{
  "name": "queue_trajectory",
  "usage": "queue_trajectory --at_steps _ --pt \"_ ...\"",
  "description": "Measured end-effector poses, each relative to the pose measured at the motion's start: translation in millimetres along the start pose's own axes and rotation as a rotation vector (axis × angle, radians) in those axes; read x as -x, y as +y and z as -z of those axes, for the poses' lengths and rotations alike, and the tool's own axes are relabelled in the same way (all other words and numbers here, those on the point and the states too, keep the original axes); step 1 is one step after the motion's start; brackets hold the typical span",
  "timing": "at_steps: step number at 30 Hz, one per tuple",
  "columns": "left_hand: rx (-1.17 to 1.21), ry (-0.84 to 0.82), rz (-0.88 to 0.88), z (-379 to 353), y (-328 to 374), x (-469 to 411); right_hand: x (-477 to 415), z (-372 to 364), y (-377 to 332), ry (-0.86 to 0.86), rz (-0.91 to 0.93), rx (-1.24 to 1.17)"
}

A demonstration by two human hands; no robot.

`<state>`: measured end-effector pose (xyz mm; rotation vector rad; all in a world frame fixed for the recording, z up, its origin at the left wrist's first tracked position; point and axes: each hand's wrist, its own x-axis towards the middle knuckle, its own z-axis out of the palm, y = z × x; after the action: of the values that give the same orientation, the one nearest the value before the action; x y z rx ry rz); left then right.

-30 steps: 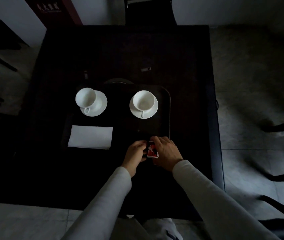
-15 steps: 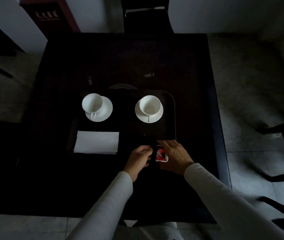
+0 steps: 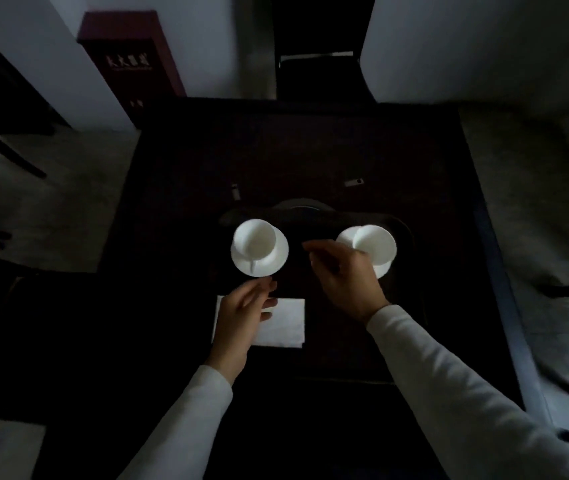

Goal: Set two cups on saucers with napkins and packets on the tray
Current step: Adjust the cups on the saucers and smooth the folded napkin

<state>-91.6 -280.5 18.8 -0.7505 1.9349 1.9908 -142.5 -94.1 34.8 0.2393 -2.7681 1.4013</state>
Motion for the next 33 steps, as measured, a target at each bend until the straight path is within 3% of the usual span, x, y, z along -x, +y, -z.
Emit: queue_trajectory --at_steps 6,13,17,24,33 --pt "0.101 0.015 0.016 27 14 -18 -69 -41 -5 0.017 -0.139 -0.080" --pt "0.319 -0.042 0.173 15 2 -37 -114 -86 16 -0.230 -0.214 -0.258" --pt "0.466 -0.098 0.222 8 6 -52 -128 -105 28 -0.274 -0.224 -0.336" --pt "0.525 -0.122 0.144 12 4 -61 -121 -115 52 -0.199 -0.270 -0.482" --pt "0.414 -0.161 0.100 27 -1 -71 -81 -118 63 -0.070 -0.303 -0.573"
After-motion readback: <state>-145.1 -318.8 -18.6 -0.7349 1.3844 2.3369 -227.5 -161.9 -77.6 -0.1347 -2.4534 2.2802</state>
